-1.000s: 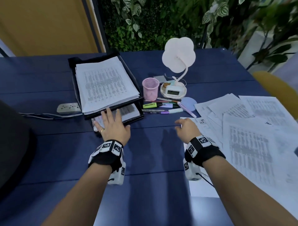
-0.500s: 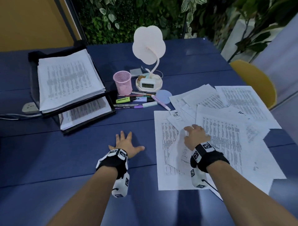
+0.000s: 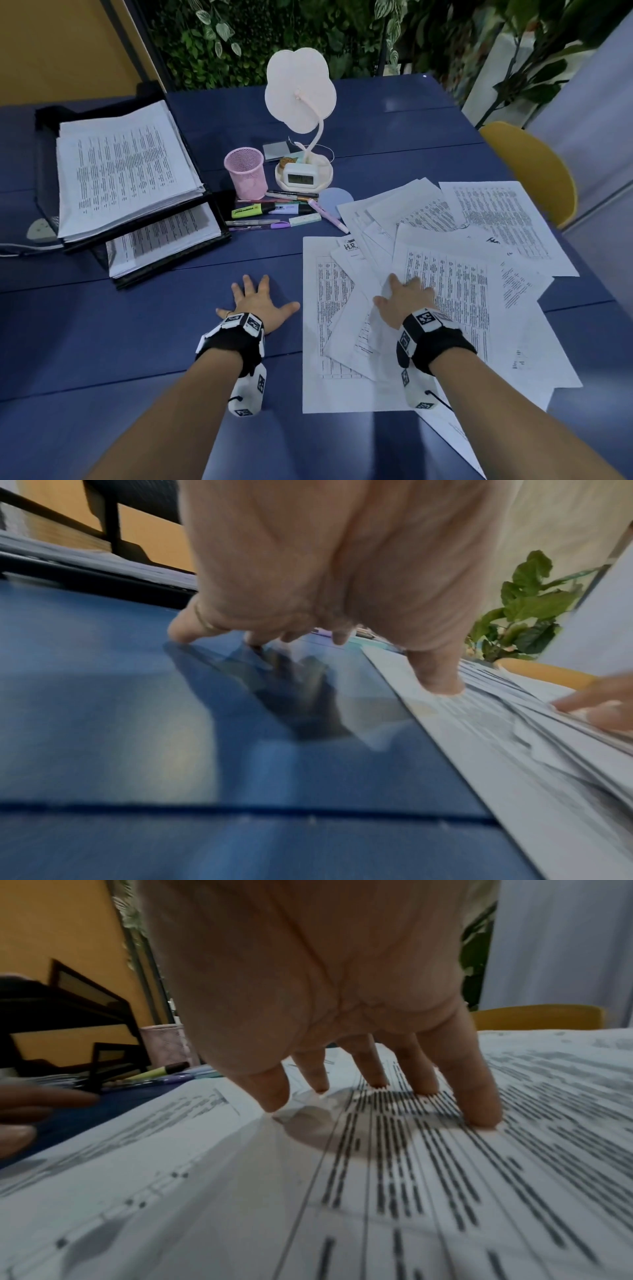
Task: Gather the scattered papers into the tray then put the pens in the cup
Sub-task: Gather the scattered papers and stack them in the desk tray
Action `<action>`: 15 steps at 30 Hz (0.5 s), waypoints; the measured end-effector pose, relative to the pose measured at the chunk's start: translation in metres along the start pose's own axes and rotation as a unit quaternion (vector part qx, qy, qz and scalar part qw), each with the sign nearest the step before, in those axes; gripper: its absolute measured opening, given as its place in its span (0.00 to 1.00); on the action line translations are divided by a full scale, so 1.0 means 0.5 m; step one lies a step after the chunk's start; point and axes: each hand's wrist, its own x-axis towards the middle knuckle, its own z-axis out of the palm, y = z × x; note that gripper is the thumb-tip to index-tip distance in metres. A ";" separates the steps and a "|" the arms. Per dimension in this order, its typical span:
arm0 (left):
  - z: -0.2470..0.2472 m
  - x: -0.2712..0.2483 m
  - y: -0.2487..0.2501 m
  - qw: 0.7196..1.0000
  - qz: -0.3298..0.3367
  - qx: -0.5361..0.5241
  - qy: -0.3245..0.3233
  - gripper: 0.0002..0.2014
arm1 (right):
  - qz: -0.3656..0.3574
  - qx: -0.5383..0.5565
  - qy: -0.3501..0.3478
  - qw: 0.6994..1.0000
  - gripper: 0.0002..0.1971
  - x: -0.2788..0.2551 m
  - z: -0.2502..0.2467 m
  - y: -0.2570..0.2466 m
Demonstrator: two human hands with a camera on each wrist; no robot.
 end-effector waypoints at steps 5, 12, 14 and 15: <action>0.031 -0.015 0.026 0.990 0.126 0.060 0.021 0.49 | -0.064 -0.087 0.003 0.994 0.23 -0.032 -0.016 -0.038; 0.054 -0.023 0.014 0.969 0.171 0.180 0.013 0.52 | -0.115 -0.111 -0.020 0.987 0.18 -0.058 -0.036 -0.083; 0.042 -0.024 0.002 0.968 0.163 0.192 0.013 0.52 | -0.125 -0.092 -0.023 0.988 0.18 -0.054 -0.047 -0.085; 0.034 -0.024 -0.002 0.967 0.159 0.198 0.012 0.52 | -0.127 -0.073 -0.017 0.989 0.18 -0.049 -0.051 -0.083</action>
